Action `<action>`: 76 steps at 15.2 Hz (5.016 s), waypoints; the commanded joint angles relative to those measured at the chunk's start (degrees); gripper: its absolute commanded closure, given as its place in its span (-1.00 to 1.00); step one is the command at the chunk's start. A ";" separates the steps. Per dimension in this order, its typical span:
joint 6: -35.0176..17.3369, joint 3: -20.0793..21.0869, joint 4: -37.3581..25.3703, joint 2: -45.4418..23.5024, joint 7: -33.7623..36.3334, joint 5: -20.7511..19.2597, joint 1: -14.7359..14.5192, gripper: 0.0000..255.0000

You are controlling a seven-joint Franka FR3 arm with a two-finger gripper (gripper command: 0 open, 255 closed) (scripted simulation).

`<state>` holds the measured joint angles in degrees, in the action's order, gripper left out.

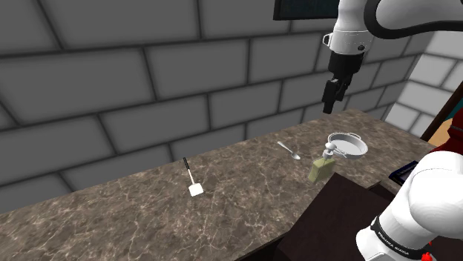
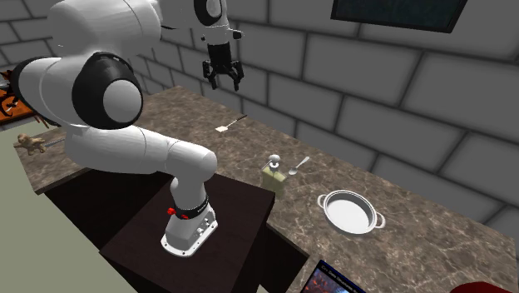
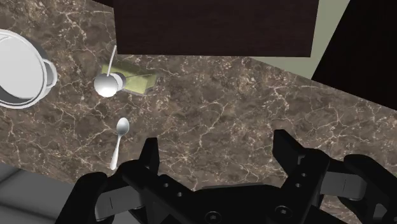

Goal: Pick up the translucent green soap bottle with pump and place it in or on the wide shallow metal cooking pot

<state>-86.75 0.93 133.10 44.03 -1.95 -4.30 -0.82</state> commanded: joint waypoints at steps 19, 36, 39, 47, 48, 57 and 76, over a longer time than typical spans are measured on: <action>-28.26 -14.24 20.12 -10.55 -12.72 -14.60 7.06 -1.00; -50.41 -22.20 23.52 -29.39 -16.17 -22.53 11.46 -1.00; -50.41 -22.20 23.51 -29.39 -16.17 -22.53 11.46 -1.00; -50.39 -22.19 23.51 -29.38 -16.18 -22.52 11.46 1.00; -50.38 -22.19 23.51 -29.38 -16.17 -22.52 11.46 1.00; -45.32 -21.59 22.37 -25.39 -17.16 -21.76 11.33 1.00; -28.85 -20.08 14.16 -16.53 -21.71 -19.26 11.22 1.00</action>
<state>-115.91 -18.57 148.42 28.10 -22.67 -23.46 10.16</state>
